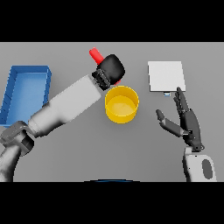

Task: Pick up the red beaker and tilt it to pour out 1 green nut into yellow bowl. Pick up the yellow bowl and place it on the metallic measuring scale.

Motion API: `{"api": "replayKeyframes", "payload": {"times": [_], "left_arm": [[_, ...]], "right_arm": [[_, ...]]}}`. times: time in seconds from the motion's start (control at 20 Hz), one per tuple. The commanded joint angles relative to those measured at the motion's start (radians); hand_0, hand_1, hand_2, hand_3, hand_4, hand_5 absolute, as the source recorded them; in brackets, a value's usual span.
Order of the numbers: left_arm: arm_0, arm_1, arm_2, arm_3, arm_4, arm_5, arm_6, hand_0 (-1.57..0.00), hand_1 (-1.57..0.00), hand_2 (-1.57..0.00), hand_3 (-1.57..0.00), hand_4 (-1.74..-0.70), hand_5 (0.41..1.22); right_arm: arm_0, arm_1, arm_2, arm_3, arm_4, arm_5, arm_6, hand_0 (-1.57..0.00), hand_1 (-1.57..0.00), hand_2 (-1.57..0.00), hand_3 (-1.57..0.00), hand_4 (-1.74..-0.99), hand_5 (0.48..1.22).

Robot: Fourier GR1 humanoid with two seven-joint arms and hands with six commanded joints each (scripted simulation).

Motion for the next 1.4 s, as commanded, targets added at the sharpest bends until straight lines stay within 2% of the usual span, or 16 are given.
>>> {"api": "replayKeyframes", "payload": {"times": [0.0, 0.15, 0.3, 0.5, 0.65, 0.75, 1.0, 1.1, 1.15, 1.2, 1.25, 1.3, 1.35], "left_arm": [[-0.004, 0.004, -0.019, -0.005, -0.016, 0.002, -0.008, -1.57, -1.57, -1.57, -1.51, -1.73, 1.221], [-0.027, 0.002, -0.071, 0.019, -0.068, 0.002, -0.01, -1.57, -1.57, -1.57, -1.54, -1.74, 1.221], [-0.06, -0.019, -0.147, 0.035, -0.119, -0.03, -0.057, -1.57, -1.57, -1.57, -1.55, -1.74, 1.221], [-0.092, -0.052, -0.181, 0.079, -0.15, -0.045, -0.08, -1.57, -1.57, -1.57, -1.56, -1.74, 1.221], [-0.12, -0.046, -0.214, 0.105, -0.184, -0.051, -0.096, -1.57, -1.57, -1.57, -1.57, -1.74, 1.221], [-0.141, -0.053, -0.221, 0.118, -0.194, -0.05, -0.105, -1.57, -1.57, -1.57, -1.57, -1.74, 1.221], [-0.183, -0.04, -0.216, 0.119, -0.21, -0.043, -0.111, -1.57, -1.57, -1.57, -1.57, -1.74, 1.221], [-0.227, -0.026, -0.188, 0.122, -0.205, -0.03, -0.112, -1.57, -1.57, -1.57, -1.57, -1.74, 1.159], [-0.25, -0.016, -0.172, 0.132, -0.206, -0.013, -0.107, -1.57, -1.57, -1.57, -1.57, -1.74, 1.171], [-0.272, -0.003, -0.147, 0.139, -0.201, 0.001, -0.102, -1.57, -1.39, -1.38, -1.57, -1.69, 1.181], [-0.293, 0.006, -0.129, 0.15, -0.198, 0.032, -0.108, -1.57, -1.27, -1.25, -1.57, -1.64, 1.189], [-0.338, 0.02, -0.101, 0.171, -0.199, 0.044, -0.086, -1.57, -1.33, -1.32, -1.36, -1.66, 1.196], [-0.368, 0.033, -0.079, 0.19, -0.191, 0.064, -0.091, -1.57, -1.38, -1.37, -1.21, -1.68, 1.201]], "right_arm": [[0.0, 0.002, 0.001, 0.007, 0.003, -0.002, 0.003, 0.0, 0.0, 0.0, 0.0, -1.297, 0.602], [-0.008, 0.005, -0.001, 0.007, -0.004, -0.001, 0.011, 0.0, 0.0, 0.0, 0.0, -1.287, 0.604], [-0.007, 0.002, 0.0, 0.008, 0.005, -0.004, 0.008, 0.0, 0.0, 0.0, 0.0, -1.29, 0.607], [-0.014, 0.005, 0.001, 0.011, 0.02, -0.019, 0.012, 0.0, 0.0, 0.0, 0.0, -1.283, 0.601], [-0.002, -0.001, 0.004, 0.014, 0.035, -0.024, -0.006, 0.0, 0.0, 0.0, 0.0, -1.274, 0.592], [-0.021, 0.008, 0.007, 0.025, 0.037, -0.028, 0.005, 0.0, 0.0, 0.0, 0.0, -1.264, 0.588], [0.005, -0.014, -0.003, 0.005, 0.016, -0.005, -0.005, 0.0, 0.0, 0.0, 0.0, -1.233, 0.585], [-0.007, -0.01, 0.0, 0.015, 0.024, -0.011, -0.008, 0.0, 0.0, 0.0, 0.0, -1.222, 0.59], [-0.007, -0.005, 0.005, 0.015, 0.022, -0.006, -0.018, 0.0, 0.0, 0.0, 0.0, -1.219, 0.595], [-0.02, -0.006, 0.001, 0.033, 0.029, -0.012, -0.026, 0.0, 0.0, 0.0, 0.0, -1.219, 0.601], [-0.019, -0.005, 0.0, 0.02, 0.02, -0.009, -0.029, 0.0, 0.0, 0.0, 0.0, -1.222, 0.609], [-0.007, 0.002, 0.007, 0.014, 0.015, -0.002, -0.035, 0.0, 0.0, 0.0, 0.0, -1.224, 0.615], [-0.015, -0.003, -0.001, 0.013, 0.004, 0.001, -0.023, 0.0, 0.0, 0.0, 0.0, -1.231, 0.62]]}}
